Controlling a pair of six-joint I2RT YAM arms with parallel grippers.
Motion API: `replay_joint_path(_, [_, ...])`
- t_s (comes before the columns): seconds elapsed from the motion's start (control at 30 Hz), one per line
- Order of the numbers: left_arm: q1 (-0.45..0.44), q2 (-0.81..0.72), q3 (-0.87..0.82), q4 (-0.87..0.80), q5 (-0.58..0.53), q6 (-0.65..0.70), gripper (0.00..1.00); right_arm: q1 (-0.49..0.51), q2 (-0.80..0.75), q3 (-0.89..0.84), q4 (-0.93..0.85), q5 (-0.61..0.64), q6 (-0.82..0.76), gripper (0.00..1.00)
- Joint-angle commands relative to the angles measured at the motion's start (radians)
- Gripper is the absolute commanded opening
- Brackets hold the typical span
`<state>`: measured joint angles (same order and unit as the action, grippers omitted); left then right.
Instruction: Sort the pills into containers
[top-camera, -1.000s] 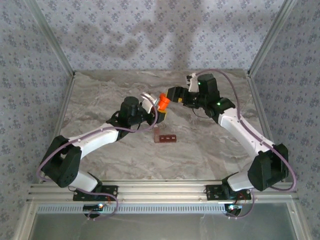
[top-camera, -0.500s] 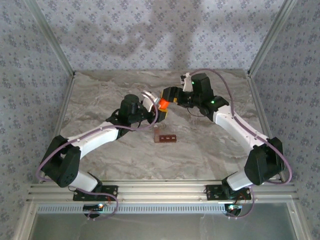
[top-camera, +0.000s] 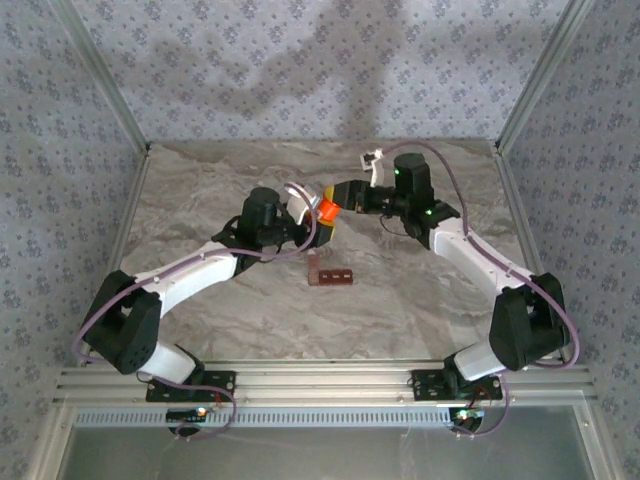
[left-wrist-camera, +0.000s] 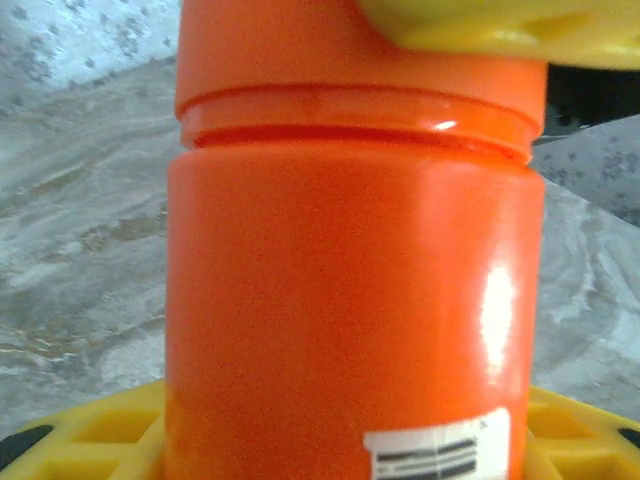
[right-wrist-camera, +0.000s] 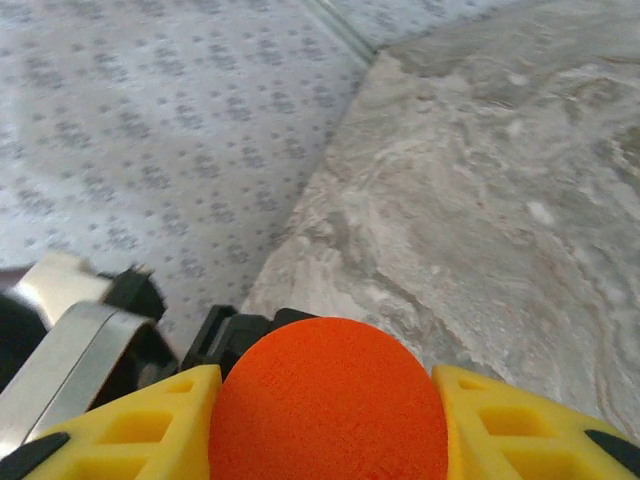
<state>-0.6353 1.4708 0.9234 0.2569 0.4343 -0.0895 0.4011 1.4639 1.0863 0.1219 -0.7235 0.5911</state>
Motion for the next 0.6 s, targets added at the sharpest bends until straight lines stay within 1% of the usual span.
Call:
replay_joint_path(0.0, [0.033,-0.032,0.057,0.074,0.116,-0.073,0.13,-0.069,-0.02,-0.084,0.158,-0.123,-0.087,0.42])
replay_joint_path(0.07, [0.037,-0.035,0.065,0.067,0.131,-0.081,0.12,-0.087,-0.021,-0.094,0.192,-0.143,-0.053,0.44])
replay_joint_path(0.1, [0.036,-0.034,0.069,0.058,0.13,-0.074,0.12,-0.09,-0.022,-0.093,0.198,-0.147,-0.031,0.47])
replay_joint_path(0.13, [0.037,-0.035,0.075,0.046,0.125,-0.067,0.11,-0.092,-0.025,-0.087,0.186,-0.145,-0.017,0.52])
replay_joint_path(0.17, [0.037,-0.032,0.078,0.035,0.118,-0.055,0.11,-0.091,-0.031,-0.085,0.18,-0.135,-0.001,0.6])
replay_joint_path(0.2, [0.036,-0.031,0.081,0.021,0.109,-0.041,0.11,-0.091,-0.042,-0.089,0.18,-0.111,0.024,0.65])
replay_joint_path(0.3, [0.036,-0.023,0.091,-0.02,0.105,0.002,0.07,-0.106,-0.084,-0.097,0.142,-0.025,0.115,0.75])
replay_joint_path(0.43, [0.037,-0.007,0.106,-0.051,0.116,0.026,0.05,-0.111,-0.131,-0.091,0.057,0.098,0.215,0.78])
replay_joint_path(0.47, [0.036,-0.004,0.109,-0.054,0.118,0.03,0.05,-0.109,-0.136,-0.088,0.045,0.122,0.226,0.78])
replay_joint_path(0.53, [0.036,0.0,0.11,-0.054,0.123,0.037,0.04,-0.097,-0.144,-0.064,-0.044,0.187,0.242,0.79])
replay_joint_path(0.57, [0.037,0.004,0.112,-0.056,0.124,0.039,0.04,-0.091,-0.143,-0.053,-0.061,0.198,0.237,0.8])
